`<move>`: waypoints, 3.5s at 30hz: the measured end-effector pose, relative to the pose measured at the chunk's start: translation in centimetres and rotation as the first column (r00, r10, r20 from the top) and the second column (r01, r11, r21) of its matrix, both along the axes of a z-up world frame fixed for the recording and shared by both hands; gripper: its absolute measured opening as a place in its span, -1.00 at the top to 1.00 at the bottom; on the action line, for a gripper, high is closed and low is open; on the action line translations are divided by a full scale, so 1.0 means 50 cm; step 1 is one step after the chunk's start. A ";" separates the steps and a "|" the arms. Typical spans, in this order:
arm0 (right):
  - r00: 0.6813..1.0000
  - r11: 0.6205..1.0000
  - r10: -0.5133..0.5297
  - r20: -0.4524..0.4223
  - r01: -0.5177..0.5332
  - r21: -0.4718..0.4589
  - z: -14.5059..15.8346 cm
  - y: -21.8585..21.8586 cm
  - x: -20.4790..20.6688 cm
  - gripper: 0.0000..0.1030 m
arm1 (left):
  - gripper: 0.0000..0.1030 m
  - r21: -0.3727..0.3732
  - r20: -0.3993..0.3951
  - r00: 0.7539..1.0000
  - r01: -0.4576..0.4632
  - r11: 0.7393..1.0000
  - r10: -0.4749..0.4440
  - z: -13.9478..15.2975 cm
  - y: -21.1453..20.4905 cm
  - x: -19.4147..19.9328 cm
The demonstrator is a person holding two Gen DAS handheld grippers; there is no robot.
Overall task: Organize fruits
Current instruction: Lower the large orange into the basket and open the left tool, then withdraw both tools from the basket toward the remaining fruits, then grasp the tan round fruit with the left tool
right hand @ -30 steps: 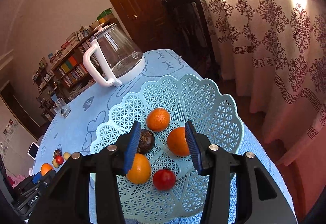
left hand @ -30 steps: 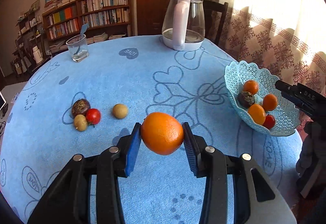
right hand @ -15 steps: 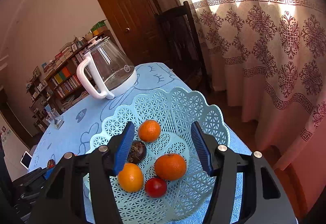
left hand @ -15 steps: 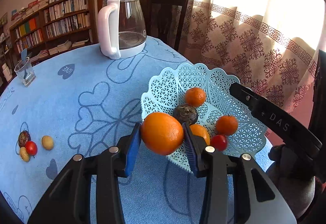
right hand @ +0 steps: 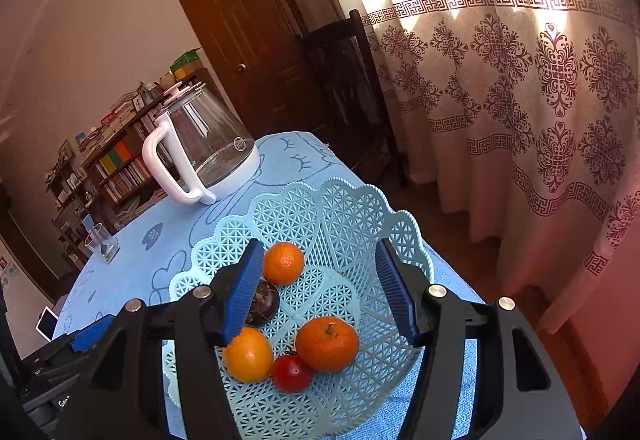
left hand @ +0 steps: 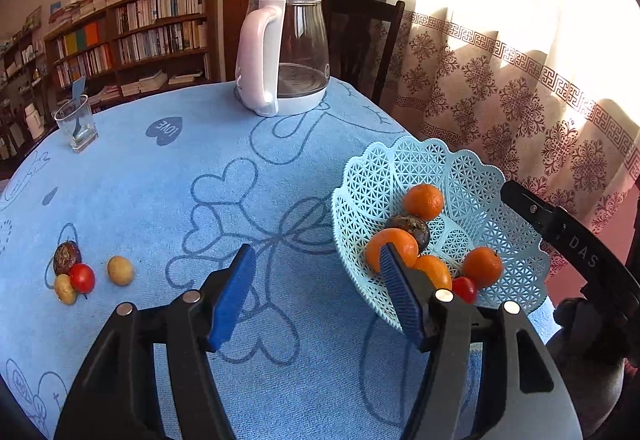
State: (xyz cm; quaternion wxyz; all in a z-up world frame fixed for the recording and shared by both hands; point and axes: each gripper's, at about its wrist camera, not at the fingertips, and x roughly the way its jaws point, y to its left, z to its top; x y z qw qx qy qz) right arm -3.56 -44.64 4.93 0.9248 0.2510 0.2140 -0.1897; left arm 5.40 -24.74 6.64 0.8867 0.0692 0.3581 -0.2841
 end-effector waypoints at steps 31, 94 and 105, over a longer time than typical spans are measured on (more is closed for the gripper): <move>1.000 0.995 0.003 0.005 -0.002 -0.096 0.011 0.027 -0.002 -0.29 | -0.39 0.018 0.024 0.973 -0.229 0.973 0.228 -0.010 0.192 0.054; 0.963 0.949 0.265 0.035 -0.255 -0.187 0.087 0.211 0.033 -0.29 | 0.50 -0.010 -0.047 0.923 -0.383 0.924 0.382 -0.078 0.463 0.067; 0.737 0.729 0.641 -0.212 -0.672 -0.131 0.017 0.509 0.254 -0.29 | 0.50 -0.021 -0.032 0.920 -0.392 0.920 0.391 -0.076 0.522 0.037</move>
